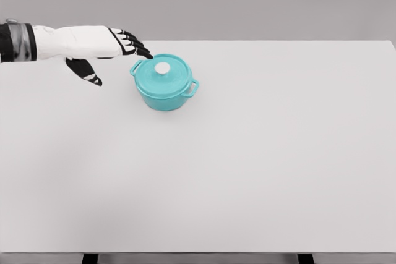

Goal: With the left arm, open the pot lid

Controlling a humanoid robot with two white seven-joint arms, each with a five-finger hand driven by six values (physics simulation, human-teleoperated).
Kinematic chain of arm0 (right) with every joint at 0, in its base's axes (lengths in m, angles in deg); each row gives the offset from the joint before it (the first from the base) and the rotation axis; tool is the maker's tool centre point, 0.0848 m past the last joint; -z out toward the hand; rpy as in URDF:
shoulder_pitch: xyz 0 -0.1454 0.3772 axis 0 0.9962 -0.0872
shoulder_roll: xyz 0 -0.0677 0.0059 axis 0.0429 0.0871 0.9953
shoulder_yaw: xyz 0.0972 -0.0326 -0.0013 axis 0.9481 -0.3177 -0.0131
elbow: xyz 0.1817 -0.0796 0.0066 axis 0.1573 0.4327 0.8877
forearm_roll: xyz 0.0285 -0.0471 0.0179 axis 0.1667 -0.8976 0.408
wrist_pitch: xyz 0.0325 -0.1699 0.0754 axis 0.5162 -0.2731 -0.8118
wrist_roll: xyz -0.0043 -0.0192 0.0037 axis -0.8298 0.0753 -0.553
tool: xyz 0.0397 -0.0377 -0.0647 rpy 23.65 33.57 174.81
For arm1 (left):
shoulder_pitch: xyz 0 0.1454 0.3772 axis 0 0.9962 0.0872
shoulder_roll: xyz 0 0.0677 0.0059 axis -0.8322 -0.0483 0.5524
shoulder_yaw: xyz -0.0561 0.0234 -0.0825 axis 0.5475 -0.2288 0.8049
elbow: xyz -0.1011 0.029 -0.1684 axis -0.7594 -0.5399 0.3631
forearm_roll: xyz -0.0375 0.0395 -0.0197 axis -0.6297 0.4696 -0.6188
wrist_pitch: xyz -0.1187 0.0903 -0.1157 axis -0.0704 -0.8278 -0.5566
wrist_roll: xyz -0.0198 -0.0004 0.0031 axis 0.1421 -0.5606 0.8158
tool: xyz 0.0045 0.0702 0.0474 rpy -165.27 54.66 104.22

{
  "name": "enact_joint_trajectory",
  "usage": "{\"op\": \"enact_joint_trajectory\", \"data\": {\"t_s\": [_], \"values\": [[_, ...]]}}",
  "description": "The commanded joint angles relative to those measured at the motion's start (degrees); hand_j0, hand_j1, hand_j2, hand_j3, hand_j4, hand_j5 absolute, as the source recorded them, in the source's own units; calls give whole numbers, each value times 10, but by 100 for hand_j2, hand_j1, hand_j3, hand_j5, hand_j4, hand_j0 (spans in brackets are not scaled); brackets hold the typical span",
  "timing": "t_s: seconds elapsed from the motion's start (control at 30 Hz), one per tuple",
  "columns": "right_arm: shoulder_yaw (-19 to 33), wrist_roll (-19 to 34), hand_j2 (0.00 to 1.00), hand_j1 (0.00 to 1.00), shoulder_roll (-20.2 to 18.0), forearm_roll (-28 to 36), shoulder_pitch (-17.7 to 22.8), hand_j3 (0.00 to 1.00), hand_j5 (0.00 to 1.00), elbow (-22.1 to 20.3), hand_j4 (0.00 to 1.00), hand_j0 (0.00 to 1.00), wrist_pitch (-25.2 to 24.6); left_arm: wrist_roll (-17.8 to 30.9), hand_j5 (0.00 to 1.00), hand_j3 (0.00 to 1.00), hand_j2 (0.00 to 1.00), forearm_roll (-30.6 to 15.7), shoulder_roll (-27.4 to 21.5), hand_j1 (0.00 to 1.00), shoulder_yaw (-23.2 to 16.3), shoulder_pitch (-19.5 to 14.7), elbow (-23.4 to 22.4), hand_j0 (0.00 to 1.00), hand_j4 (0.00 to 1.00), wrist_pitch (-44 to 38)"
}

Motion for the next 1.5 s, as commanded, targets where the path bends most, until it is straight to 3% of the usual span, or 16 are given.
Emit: {"op": "enact_joint_trajectory", "data": {"t_s": [0.0,0.13,0.23,0.33,0.43,0.87,1.03,1.33,1.47], "values": [[0,0,100,100,0,0,0,100,100,0,100,100,0,0,100,100,100,-3,44,100,-23,-2,-58,100,100,-1],[0,0,100,100,0,0,0,100,100,0,100,100,0,0,100,100,100,-5,113,100,-23,-33,-138,100,100,-1],[1,0,100,100,0,0,0,100,100,0,100,100,1,0,100,100,100,0,167,100,-24,-42,-176,100,100,-1],[0,0,100,100,0,0,0,100,100,0,100,100,0,0,100,100,100,20,211,100,-24,-43,-246,100,100,-1],[0,0,100,100,0,0,0,100,100,0,100,100,1,0,100,100,100,28,223,100,-24,-44,-272,100,100,-1],[0,0,100,100,0,0,0,100,100,0,100,100,0,0,100,100,100,34,227,100,-23,-43,-275,100,100,-1],[0,0,100,100,0,0,0,100,100,0,100,100,1,0,85,85,85,35,226,85,-23,-43,-275,85,85,-1],[1,0,100,100,0,0,0,100,100,0,100,100,1,0,85,85,85,64,226,85,-23,-43,-294,85,85,-1],[0,0,100,100,0,0,0,100,100,0,100,100,1,0,61,61,61,61,226,61,-23,-43,-292,61,61,-1]]}}
